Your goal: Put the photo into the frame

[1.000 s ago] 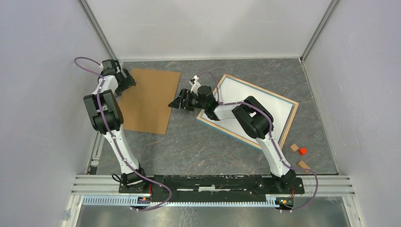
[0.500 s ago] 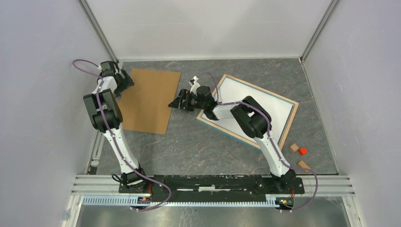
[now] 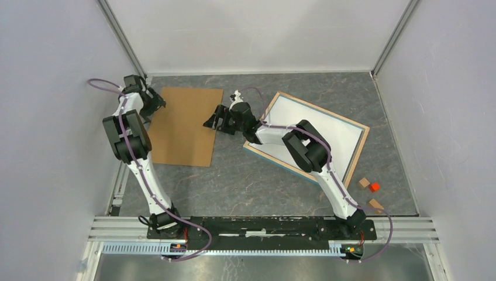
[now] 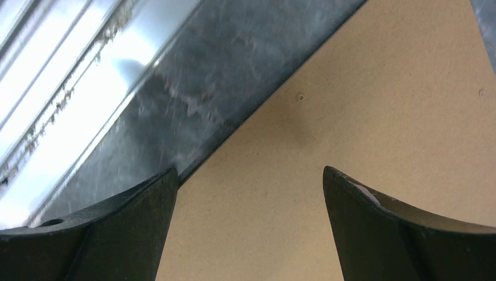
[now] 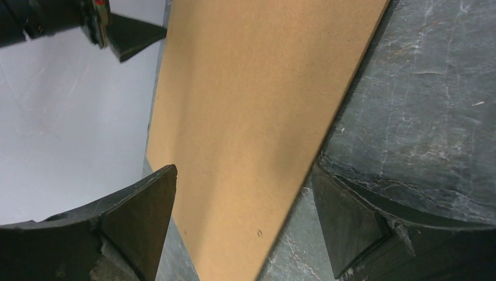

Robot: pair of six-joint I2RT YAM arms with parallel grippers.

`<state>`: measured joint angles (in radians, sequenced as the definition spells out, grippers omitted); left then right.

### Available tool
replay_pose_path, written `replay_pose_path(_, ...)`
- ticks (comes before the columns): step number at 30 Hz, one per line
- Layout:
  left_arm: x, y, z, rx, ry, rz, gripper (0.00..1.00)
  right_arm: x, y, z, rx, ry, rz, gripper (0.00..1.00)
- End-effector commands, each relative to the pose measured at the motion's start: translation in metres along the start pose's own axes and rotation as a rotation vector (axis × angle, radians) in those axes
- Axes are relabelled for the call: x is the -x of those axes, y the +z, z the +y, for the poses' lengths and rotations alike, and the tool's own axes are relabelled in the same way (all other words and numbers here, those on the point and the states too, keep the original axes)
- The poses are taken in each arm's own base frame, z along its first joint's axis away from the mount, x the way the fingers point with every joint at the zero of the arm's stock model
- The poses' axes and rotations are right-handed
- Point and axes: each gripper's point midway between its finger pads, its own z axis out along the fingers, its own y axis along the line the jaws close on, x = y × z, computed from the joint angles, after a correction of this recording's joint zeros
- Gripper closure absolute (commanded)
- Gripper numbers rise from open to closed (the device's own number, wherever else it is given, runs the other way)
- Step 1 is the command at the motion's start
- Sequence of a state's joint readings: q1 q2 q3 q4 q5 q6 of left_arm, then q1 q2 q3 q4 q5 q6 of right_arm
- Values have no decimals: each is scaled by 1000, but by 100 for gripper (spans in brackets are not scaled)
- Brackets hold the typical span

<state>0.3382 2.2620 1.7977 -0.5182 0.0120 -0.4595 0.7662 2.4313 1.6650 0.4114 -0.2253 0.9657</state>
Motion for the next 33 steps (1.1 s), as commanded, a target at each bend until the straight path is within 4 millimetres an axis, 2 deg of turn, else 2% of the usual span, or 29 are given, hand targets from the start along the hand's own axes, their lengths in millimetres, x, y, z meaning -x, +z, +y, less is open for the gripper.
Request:
replay_pose_path(1,-54,-20,7,25,-86,161,0,-31,7,-22,-115,49,53,9)
replay_pose_path(4,-74,-29,7,23,-79,207,0,-24,16,5,-3,25,55,9)
replay_pose_path(7,-91,-39,1,-5,-85,239,0,-9,8,35,85,-6,59,11)
replay_pose_path(9,-103,-45,-8,-47,-92,263,0,3,-7,58,123,-55,44,11)
replay_pose_path(12,-123,-56,-18,-95,-115,294,0,18,-41,96,188,-101,30,11)
replay_pose_path(14,-138,-65,-28,-148,-130,316,0,20,-67,105,191,-114,24,11)
replay_pose_path(16,-153,-73,-37,-203,-157,348,0,15,-89,94,154,-78,29,11)
replay_pose_path(18,-171,-81,-44,-242,-166,387,0,3,-112,72,128,-9,41,11)
replay_pose_path(20,-187,-88,-51,-269,-151,401,0,2,-131,63,131,12,22,11)
replay_pose_path(24,-217,-104,-61,-329,-180,439,0,1,-148,48,95,-24,34,11)
replay_pose_path(29,-253,-126,-86,-403,-134,489,0,0,-178,22,40,-1,7,11)
replay_pose_path(33,-263,-126,-87,-420,-135,478,0,-1,-194,1,1,-36,24,11)
